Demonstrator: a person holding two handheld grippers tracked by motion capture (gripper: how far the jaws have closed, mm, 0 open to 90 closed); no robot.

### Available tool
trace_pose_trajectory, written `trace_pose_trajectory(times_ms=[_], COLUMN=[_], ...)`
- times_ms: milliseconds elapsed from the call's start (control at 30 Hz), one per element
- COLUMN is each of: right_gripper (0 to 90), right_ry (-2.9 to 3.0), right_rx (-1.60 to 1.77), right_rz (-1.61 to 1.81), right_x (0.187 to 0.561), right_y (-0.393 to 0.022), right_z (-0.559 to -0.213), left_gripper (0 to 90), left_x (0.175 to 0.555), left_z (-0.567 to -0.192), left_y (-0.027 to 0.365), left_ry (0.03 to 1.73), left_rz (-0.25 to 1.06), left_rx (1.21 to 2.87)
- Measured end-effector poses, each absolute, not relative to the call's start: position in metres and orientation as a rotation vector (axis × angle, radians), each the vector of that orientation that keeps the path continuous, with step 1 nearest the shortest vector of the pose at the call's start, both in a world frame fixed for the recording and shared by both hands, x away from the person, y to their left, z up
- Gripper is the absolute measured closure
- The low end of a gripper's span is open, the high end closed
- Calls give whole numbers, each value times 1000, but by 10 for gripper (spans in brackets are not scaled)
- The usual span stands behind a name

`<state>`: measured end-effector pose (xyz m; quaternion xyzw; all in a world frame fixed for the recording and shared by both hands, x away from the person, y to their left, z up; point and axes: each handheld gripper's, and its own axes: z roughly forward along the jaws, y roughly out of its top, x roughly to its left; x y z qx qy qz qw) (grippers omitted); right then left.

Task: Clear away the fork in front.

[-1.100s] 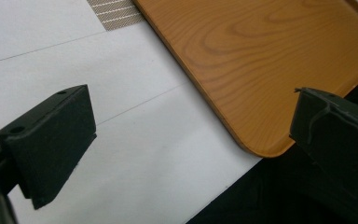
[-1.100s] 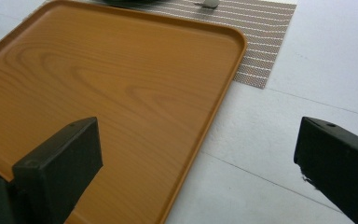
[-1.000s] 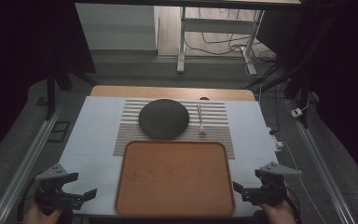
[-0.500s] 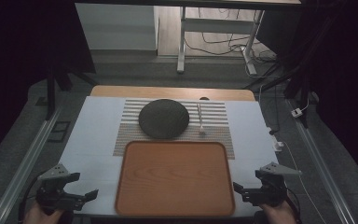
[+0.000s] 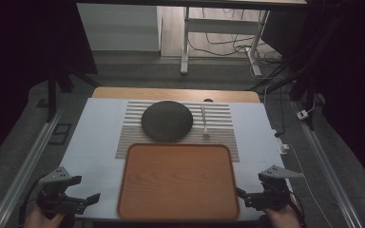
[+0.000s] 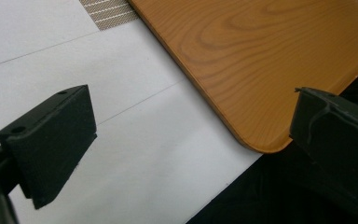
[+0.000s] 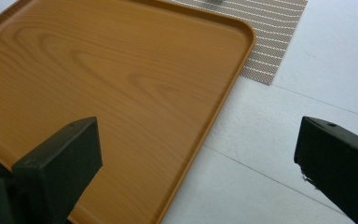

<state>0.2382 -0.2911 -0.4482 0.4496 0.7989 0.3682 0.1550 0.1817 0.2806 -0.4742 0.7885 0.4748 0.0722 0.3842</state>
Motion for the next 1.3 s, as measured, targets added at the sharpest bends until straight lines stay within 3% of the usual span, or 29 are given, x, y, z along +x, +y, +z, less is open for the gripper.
trace_pose_trajectory(times_ms=[1300], right_gripper=[0], right_ry=[2467], right_rx=[1067], right_rz=[986], right_x=[260], right_y=[-234], right_z=[-454], left_gripper=[0], left_x=[183], left_z=[-475], left_y=[280], left_ry=[1225], left_rz=[177], left_rx=[2011])
